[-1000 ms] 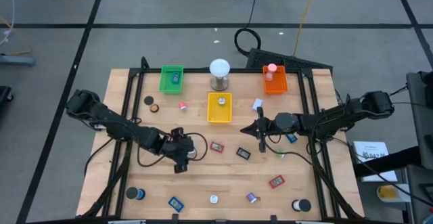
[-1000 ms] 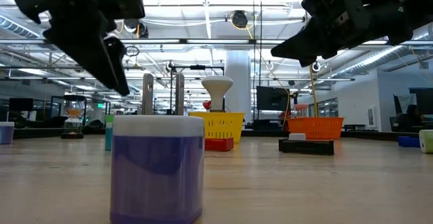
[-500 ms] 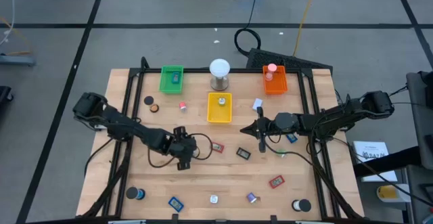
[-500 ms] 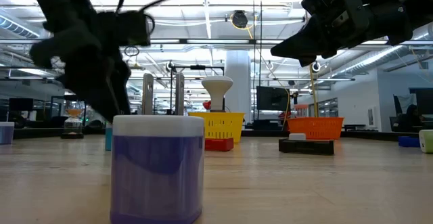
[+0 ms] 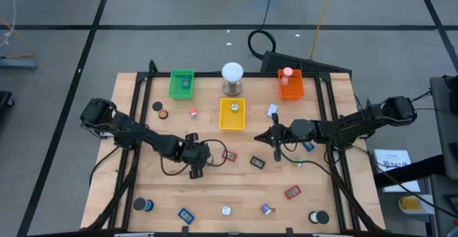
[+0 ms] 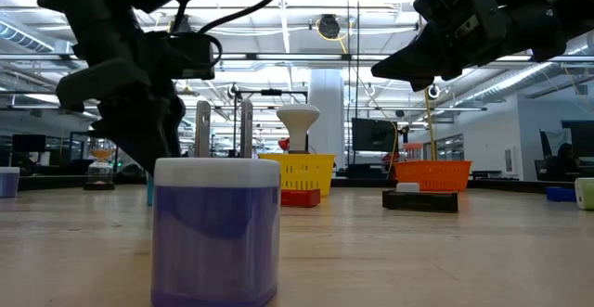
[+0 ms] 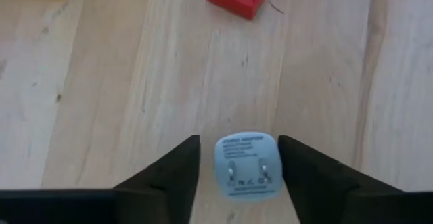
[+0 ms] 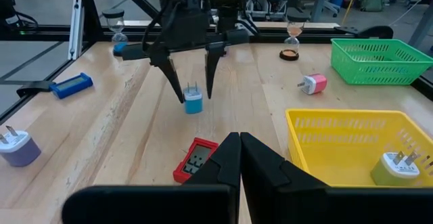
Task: Pick & Place Office items
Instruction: Put the blue charger adapter into the yellow bin
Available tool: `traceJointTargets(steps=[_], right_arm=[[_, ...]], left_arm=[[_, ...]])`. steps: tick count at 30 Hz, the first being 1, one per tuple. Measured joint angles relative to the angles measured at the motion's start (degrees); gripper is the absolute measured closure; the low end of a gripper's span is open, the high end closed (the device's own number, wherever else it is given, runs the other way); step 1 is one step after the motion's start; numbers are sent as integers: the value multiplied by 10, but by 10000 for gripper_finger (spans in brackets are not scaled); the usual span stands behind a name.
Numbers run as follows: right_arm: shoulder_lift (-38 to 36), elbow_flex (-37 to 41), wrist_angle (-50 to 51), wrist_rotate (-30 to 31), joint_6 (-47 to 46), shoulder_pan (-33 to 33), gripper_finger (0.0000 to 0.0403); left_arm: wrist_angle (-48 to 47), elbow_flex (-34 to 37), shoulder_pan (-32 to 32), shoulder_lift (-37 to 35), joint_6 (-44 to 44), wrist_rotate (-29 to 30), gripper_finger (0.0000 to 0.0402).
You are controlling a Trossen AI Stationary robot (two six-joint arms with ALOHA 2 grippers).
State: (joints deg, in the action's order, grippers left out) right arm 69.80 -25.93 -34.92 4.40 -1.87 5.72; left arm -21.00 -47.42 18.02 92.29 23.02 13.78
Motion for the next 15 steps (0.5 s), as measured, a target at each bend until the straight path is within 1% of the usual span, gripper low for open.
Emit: traceJointTargets(steps=[4,6,11,15], right_arm=[[0,0,0,0,0,0,403],[0,0,0,0,0,0,403],[0,0,0,0,0,0,403],[0,0,0,0,0,0,403]], left_arm=[[3,0,-1,0,0,-4,255],[-1,-5,-3,-3,-3,-5,267],[-4,-39,-32,-40,-13,-5,267],[-36,-100,-82,-74,-6,8,263]])
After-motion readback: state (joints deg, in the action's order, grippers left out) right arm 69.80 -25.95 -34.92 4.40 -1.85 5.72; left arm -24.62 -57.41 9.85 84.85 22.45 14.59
